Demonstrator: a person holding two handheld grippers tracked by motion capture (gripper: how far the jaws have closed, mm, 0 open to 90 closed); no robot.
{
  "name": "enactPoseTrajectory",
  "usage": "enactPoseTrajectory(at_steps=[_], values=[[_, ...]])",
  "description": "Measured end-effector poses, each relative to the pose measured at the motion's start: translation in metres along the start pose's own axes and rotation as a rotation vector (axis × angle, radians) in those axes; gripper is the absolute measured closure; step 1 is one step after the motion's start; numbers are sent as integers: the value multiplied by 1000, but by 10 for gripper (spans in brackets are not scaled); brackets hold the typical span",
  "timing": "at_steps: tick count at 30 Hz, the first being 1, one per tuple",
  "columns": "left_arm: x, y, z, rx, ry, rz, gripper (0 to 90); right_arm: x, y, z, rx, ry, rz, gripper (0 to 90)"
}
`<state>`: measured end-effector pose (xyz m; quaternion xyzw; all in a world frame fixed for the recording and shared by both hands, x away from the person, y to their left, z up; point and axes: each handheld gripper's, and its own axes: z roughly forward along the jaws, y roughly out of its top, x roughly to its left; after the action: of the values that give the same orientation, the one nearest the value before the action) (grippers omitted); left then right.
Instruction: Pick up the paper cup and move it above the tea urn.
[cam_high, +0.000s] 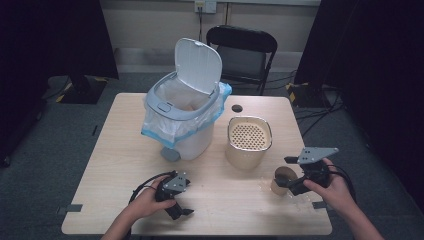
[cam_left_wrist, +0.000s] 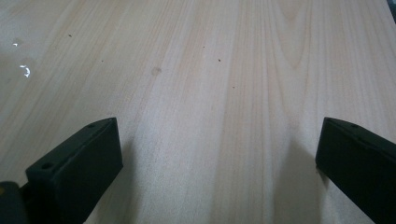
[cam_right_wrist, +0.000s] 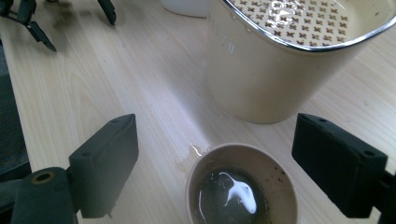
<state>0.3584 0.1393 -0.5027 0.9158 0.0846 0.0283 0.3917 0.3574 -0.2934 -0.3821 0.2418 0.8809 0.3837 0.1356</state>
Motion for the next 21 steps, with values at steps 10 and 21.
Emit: enactPoseTrajectory(at_steps=[10,21], values=[[0,0,0,0,0,0,0,-5,-18,2,8,-17,30,141],[0,0,0,0,0,0,0,-14,-38,2,-9,-35,91,140]])
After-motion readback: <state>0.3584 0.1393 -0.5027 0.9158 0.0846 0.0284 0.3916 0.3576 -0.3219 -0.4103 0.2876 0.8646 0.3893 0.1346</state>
